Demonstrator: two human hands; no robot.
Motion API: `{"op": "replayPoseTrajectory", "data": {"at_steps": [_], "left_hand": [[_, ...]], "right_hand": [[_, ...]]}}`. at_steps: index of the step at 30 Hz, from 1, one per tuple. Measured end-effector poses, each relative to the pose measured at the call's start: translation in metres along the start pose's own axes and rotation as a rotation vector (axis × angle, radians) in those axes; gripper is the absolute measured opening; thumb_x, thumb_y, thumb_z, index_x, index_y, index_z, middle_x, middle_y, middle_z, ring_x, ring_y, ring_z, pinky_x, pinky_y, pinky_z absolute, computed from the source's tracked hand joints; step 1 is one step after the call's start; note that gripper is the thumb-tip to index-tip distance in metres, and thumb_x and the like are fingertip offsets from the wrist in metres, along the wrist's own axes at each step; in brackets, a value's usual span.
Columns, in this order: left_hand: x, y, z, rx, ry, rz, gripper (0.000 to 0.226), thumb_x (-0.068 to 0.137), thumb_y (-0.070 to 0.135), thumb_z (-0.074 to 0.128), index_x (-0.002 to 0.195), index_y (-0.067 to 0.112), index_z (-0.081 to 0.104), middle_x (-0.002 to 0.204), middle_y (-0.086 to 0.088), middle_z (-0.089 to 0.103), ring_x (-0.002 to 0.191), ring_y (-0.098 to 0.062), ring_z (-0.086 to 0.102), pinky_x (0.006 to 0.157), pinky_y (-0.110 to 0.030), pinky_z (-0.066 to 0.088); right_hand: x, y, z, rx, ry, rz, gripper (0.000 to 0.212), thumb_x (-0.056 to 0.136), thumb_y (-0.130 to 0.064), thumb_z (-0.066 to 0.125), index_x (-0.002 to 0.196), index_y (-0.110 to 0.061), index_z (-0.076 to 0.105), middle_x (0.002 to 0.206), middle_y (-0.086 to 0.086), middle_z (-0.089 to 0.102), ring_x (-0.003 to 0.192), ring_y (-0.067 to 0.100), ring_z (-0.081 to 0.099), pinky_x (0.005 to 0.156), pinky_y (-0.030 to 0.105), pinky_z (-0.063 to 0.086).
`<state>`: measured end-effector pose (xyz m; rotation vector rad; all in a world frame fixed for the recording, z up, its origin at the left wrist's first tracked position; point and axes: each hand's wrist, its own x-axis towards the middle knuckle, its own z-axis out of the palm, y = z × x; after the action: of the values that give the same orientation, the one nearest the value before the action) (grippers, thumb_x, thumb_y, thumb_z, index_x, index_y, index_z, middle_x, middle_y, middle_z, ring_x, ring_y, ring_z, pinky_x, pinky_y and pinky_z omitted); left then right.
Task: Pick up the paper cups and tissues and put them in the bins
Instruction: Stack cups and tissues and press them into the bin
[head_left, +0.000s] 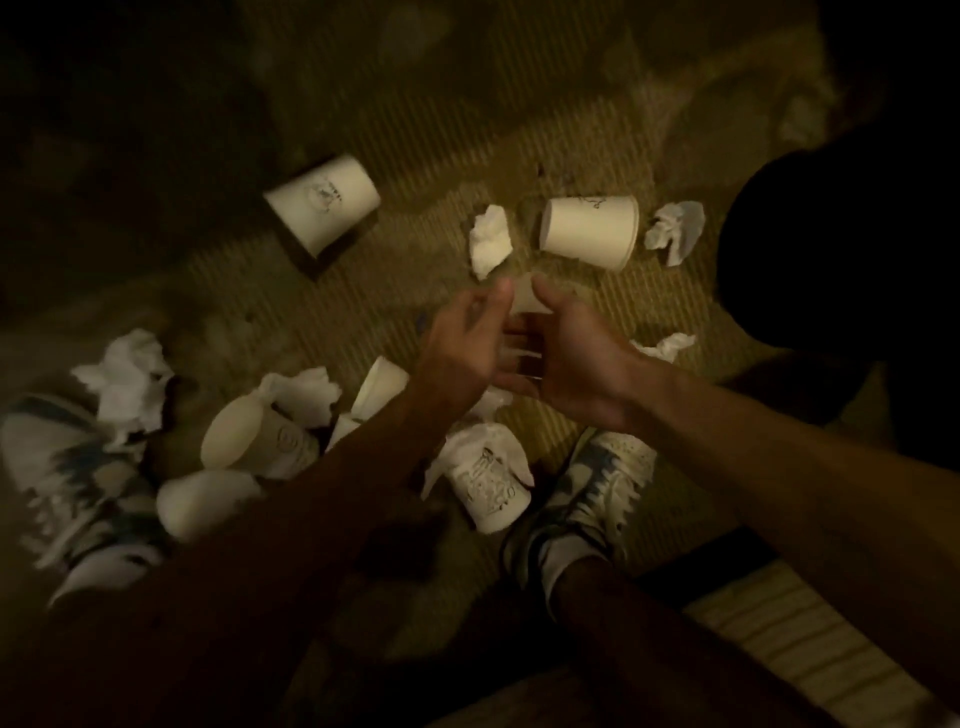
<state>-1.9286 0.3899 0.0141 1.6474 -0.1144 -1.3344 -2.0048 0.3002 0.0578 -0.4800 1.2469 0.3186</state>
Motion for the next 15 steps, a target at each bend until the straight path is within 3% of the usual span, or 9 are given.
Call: {"op": "replayPoseTrajectory", "data": {"at_steps": [2,4,8,11,13,15], "left_hand": [[-0.019,0.018,-0.013,-0.135,0.083,-0.02,0.027,0.1,0.043,0.052,0.101,0.018,0.06,0.075,0.008,0.075,0.067,-0.01,0.073,0.049,-0.022,0.054],[-0.044,0.044,-0.028,-0.087,0.164,0.065,0.023,0.096,0.044,0.058,0.094,0.021,0.06,0.076,0.014,0.074,0.068,-0.005,0.072,0.048,-0.018,0.052],[-0.098,0.105,-0.055,-0.034,0.253,0.154,0.025,0.096,0.035,0.061,0.081,0.015,0.059,0.065,0.019,0.07,0.061,0.002,0.069,0.046,-0.015,0.049],[-0.14,0.138,-0.065,0.204,0.343,0.287,0.036,0.099,0.038,0.056,0.068,0.019,0.054,0.052,0.027,0.059,0.051,0.011,0.058,0.043,-0.005,0.037],[-0.168,0.15,-0.072,0.21,0.391,0.339,0.043,0.1,0.039,0.053,0.062,0.019,0.052,0.046,0.017,0.055,0.044,0.005,0.053,0.041,-0.007,0.035],[-0.192,0.161,-0.078,0.127,0.46,0.304,0.047,0.1,0.042,0.052,0.06,0.017,0.048,0.049,0.008,0.048,0.045,-0.003,0.047,0.046,-0.018,0.039]], "right_hand": [[-0.022,-0.012,0.02,-0.042,-0.1,0.049,0.074,0.1,-0.06,0.024,0.132,0.0,0.055,0.114,0.016,0.058,0.107,0.027,0.059,0.098,0.036,0.048],[-0.046,-0.028,0.043,-0.115,-0.182,0.073,0.076,0.098,-0.064,0.022,0.125,-0.003,0.06,0.116,0.015,0.065,0.113,0.028,0.063,0.1,0.041,0.05],[-0.108,-0.046,0.1,-0.255,-0.223,0.032,0.074,0.099,-0.064,0.019,0.111,-0.007,0.065,0.103,0.011,0.069,0.096,0.025,0.069,0.083,0.041,0.059],[-0.148,-0.038,0.125,-0.318,-0.176,-0.135,0.067,0.101,-0.06,0.024,0.103,-0.007,0.066,0.085,0.007,0.072,0.077,0.018,0.072,0.064,0.034,0.059],[-0.171,-0.025,0.135,-0.315,-0.081,-0.241,0.063,0.101,-0.057,0.028,0.088,-0.006,0.064,0.069,0.004,0.067,0.06,0.013,0.066,0.053,0.027,0.053],[-0.19,-0.008,0.138,-0.308,0.061,-0.294,0.056,0.102,-0.055,0.031,0.08,-0.012,0.06,0.064,0.0,0.06,0.057,0.011,0.057,0.05,0.024,0.047]]}}
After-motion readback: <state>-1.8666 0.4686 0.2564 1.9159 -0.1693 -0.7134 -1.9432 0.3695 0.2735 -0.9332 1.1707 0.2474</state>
